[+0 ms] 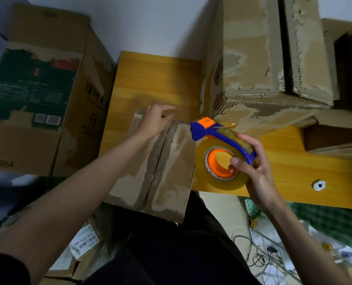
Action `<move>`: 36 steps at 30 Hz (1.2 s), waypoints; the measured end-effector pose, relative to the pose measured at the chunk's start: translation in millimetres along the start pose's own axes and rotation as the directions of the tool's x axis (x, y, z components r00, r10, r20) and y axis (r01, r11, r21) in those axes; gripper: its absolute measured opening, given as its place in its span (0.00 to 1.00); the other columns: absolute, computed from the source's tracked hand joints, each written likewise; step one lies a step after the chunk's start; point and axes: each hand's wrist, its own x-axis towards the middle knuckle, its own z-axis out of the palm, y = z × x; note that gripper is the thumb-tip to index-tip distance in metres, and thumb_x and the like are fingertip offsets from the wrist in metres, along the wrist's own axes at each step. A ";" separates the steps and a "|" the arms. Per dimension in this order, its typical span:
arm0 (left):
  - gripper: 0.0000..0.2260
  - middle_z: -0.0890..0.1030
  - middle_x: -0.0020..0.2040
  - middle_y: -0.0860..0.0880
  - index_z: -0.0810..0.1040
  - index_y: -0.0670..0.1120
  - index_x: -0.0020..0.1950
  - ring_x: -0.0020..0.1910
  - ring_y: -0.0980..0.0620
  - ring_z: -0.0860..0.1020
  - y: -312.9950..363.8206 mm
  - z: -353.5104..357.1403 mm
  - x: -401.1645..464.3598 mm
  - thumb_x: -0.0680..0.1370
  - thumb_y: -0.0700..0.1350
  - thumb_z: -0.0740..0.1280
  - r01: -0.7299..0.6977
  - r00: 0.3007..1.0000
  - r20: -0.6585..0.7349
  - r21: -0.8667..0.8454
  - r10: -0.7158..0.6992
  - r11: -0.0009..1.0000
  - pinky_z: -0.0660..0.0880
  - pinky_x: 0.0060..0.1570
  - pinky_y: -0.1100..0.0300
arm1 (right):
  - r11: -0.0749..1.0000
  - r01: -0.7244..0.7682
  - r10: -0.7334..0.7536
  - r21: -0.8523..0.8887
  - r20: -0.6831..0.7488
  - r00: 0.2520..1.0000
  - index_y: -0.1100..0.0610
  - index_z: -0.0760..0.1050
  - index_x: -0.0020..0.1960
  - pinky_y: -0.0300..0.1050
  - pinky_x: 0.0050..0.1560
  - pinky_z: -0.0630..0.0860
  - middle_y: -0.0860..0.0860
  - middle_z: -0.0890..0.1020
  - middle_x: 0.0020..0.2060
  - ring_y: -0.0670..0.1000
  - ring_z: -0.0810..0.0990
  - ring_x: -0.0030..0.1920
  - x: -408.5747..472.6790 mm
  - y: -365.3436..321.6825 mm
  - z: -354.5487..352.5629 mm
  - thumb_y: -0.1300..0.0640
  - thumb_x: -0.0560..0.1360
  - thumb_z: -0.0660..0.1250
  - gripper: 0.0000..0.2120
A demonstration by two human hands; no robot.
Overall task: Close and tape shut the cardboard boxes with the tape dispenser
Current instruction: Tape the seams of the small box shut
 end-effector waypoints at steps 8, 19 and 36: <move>0.15 0.87 0.45 0.45 0.82 0.45 0.49 0.44 0.51 0.86 58.8 -30.3 -84.9 0.83 0.55 0.64 0.517 0.855 0.297 -0.544 -0.425 0.661 0.81 0.41 0.63 | 0.968 0.142 -0.120 -0.205 0.114 0.986 0.56 0.73 0.67 0.34 0.56 0.74 0.40 0.77 0.61 0.44 0.77 0.62 -16.8 -9.8 13.2 0.63 0.72 0.75 0.26; 0.20 0.87 0.48 0.42 0.77 0.39 0.64 0.46 0.49 0.86 75.7 -61.2 -119.9 0.78 0.50 0.72 0.528 0.845 0.355 -0.664 -0.398 0.529 0.81 0.40 0.62 | 0.943 0.235 -0.182 -0.237 0.224 0.957 0.53 0.73 0.66 0.35 0.54 0.77 0.38 0.75 0.63 0.43 0.76 0.63 -34.9 -21.6 33.2 0.64 0.70 0.74 0.26; 0.05 0.85 0.41 0.46 0.80 0.46 0.50 0.40 0.54 0.82 67.9 -57.2 -125.6 0.77 0.38 0.73 0.510 0.847 0.194 -0.561 -0.495 0.652 0.80 0.39 0.64 | 0.870 0.357 -0.256 -0.341 0.308 0.916 0.52 0.73 0.67 0.38 0.58 0.77 0.41 0.75 0.66 0.49 0.74 0.68 -48.2 -24.6 33.6 0.61 0.71 0.76 0.27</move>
